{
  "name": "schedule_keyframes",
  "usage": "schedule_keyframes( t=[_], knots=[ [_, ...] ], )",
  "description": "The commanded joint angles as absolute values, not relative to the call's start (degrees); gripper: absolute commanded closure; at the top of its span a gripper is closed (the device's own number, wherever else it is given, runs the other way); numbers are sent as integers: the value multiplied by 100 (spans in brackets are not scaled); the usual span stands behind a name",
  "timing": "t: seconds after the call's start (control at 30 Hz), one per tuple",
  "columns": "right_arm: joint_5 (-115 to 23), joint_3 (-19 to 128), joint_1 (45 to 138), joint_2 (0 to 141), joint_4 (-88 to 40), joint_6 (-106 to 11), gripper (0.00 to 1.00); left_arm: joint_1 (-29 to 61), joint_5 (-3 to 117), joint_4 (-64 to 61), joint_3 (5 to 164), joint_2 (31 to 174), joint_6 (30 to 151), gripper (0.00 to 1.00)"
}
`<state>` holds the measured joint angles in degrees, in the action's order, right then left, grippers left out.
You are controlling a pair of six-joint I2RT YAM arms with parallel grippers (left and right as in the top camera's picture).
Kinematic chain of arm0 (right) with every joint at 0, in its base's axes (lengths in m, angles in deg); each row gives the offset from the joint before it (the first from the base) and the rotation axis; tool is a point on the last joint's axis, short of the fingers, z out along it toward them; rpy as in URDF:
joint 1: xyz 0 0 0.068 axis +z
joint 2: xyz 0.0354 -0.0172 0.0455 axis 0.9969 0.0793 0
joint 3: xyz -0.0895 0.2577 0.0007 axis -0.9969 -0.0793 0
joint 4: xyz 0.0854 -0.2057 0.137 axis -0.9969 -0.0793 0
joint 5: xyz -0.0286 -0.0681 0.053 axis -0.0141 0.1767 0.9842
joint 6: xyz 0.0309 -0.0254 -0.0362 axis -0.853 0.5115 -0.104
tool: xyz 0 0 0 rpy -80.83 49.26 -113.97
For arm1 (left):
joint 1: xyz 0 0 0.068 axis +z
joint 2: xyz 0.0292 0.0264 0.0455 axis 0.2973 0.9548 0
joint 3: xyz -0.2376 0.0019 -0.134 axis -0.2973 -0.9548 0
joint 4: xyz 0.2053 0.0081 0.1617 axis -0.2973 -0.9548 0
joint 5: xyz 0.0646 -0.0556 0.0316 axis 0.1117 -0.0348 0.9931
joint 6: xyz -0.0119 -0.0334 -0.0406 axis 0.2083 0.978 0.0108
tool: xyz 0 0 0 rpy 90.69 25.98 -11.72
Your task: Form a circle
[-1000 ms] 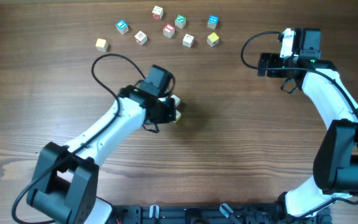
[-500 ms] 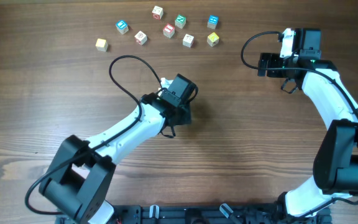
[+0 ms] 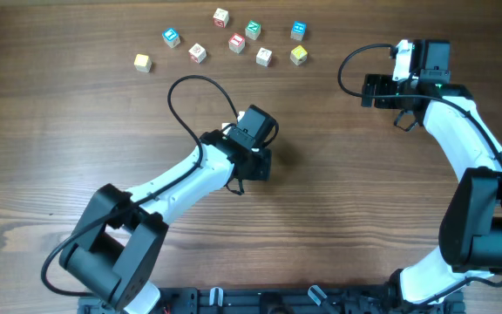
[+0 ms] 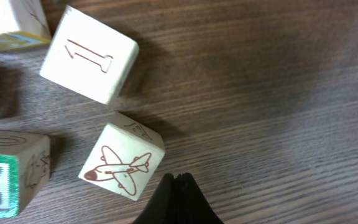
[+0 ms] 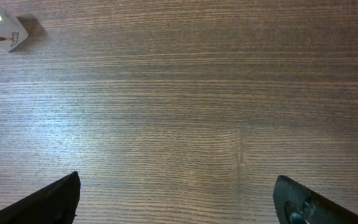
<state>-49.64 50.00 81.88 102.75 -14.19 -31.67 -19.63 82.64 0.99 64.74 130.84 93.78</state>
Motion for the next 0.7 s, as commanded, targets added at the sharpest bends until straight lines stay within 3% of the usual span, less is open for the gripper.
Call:
schedule_keyframes(
  t=[0.0,0.67],
  knots=[
    [-4962,5077,8201,10316,-1404,-3224,0,-1998,8225,118,6433,13289,9168,96],
    [-4962,5077,8201,10316,-1404,-3224,0,-1998,8782,101,6433,13296,8735,95]
  ],
)
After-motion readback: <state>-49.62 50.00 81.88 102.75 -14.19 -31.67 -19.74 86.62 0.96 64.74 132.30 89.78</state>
